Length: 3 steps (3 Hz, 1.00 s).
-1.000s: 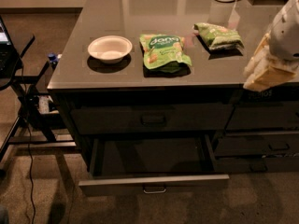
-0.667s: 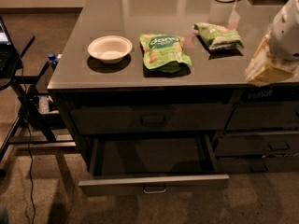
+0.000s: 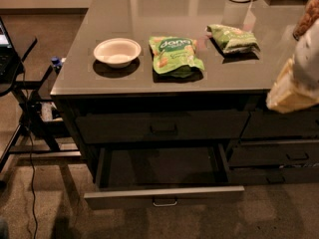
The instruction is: Close middle drawer
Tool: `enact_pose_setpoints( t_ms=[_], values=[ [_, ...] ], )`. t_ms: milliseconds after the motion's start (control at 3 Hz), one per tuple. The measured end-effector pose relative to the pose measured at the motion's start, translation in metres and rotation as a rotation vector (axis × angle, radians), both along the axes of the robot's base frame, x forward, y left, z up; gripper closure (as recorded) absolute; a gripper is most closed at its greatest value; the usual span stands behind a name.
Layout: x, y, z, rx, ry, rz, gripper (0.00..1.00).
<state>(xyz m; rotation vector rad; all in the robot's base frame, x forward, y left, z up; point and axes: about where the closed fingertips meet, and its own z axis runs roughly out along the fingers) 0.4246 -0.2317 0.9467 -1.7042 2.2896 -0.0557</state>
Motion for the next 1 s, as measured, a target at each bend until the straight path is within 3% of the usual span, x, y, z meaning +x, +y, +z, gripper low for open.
enact_pose_setpoints(
  t_ms=[667,1000],
  values=[
    [-0.048,-0.030,-0.108,0.025,0.181,-0.063,1.00],
    [-0.057,-0.031,-0.123,0.022,0.212,-0.065,1.00]
  ],
)
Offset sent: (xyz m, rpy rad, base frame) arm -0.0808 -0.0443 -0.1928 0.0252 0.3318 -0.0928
